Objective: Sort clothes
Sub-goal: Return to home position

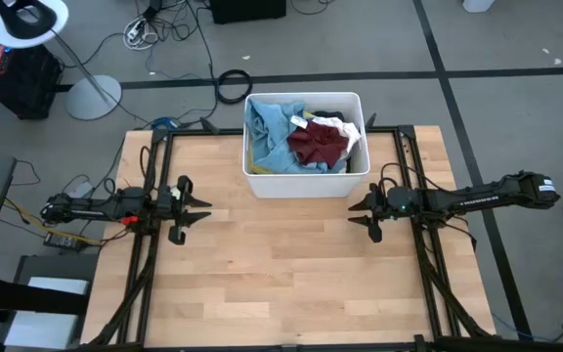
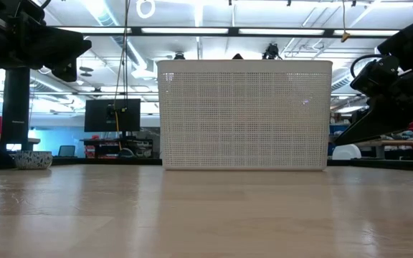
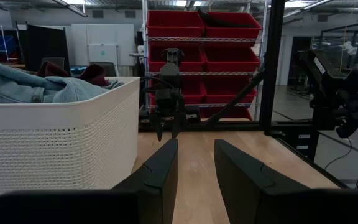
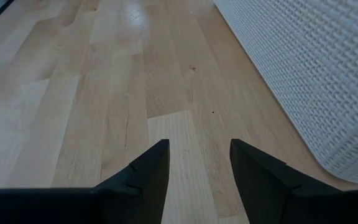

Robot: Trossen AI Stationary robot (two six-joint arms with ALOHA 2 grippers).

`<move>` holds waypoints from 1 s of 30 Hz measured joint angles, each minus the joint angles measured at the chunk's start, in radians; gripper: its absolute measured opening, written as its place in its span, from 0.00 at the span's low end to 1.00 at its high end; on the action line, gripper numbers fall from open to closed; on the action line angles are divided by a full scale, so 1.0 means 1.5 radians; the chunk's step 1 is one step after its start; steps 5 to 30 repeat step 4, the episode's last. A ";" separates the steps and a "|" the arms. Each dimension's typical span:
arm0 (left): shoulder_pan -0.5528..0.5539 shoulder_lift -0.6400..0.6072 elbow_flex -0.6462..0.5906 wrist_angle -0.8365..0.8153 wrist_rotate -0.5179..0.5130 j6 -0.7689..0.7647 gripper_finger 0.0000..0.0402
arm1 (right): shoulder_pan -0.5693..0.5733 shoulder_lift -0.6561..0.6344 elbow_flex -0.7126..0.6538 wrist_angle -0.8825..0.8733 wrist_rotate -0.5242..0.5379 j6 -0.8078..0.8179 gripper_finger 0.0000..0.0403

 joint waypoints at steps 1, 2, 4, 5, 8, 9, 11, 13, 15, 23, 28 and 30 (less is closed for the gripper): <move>0.000 0.000 0.000 0.000 0.000 0.000 0.28 | 0.000 0.000 0.000 0.000 0.000 0.000 0.43; 0.000 0.000 0.000 0.000 0.000 0.000 0.28 | 0.000 0.000 0.000 0.000 0.000 0.000 0.43; 0.000 0.000 0.000 0.000 0.000 0.000 0.28 | 0.000 0.000 0.000 0.000 0.000 0.000 0.43; 0.000 0.000 0.000 0.000 0.000 0.000 0.28 | 0.000 0.000 0.000 0.000 0.000 0.000 0.43; 0.000 0.000 0.000 0.000 0.000 0.000 0.28 | 0.000 0.000 0.000 0.000 0.000 0.000 0.43; 0.000 0.000 0.000 0.000 0.000 0.000 0.28 | 0.000 0.000 0.000 0.000 0.000 0.000 0.43; 0.000 0.000 0.000 0.000 0.000 0.000 0.28 | 0.000 0.000 0.000 0.000 0.000 0.000 0.43; 0.000 0.000 0.000 0.000 0.000 0.000 0.28 | 0.000 0.000 0.000 0.000 0.000 0.000 0.43; 0.000 0.000 0.000 0.000 0.000 0.000 0.28 | 0.000 0.000 0.000 0.000 0.000 0.000 0.43; 0.000 0.000 0.000 0.000 0.000 0.000 0.28 | 0.000 0.000 0.000 0.000 0.000 0.000 0.43; 0.000 0.000 0.000 0.000 0.000 0.000 0.28 | 0.000 0.000 0.000 0.000 0.000 0.000 0.43; 0.000 0.000 0.000 0.000 0.000 0.000 0.28 | 0.000 0.000 0.000 0.000 0.000 0.000 0.43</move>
